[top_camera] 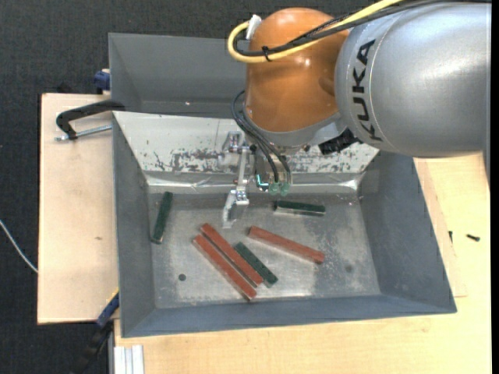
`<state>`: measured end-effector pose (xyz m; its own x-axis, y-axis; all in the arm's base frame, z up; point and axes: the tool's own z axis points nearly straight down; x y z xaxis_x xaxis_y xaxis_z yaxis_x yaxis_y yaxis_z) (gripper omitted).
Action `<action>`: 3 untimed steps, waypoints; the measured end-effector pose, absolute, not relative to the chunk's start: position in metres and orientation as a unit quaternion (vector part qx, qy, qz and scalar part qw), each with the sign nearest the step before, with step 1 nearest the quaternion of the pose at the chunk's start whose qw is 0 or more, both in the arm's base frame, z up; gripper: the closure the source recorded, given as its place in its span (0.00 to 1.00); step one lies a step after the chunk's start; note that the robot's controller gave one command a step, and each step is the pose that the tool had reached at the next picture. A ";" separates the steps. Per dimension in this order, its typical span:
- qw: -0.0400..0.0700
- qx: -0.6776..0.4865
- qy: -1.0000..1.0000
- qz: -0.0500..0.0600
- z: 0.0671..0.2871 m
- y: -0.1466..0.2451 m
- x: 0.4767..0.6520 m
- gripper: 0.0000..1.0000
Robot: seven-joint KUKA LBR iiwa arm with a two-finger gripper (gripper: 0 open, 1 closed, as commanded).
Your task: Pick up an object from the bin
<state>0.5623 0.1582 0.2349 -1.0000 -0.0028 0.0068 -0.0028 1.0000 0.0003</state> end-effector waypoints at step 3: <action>0.003 -0.087 -0.996 0.000 0.154 0.099 0.508 0.00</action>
Offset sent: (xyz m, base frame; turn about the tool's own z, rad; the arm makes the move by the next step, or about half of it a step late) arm -0.0344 -0.1208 -0.1649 0.0399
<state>0.5079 0.0985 0.1540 -0.9848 0.1737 0.0052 0.1737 0.9848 -0.0014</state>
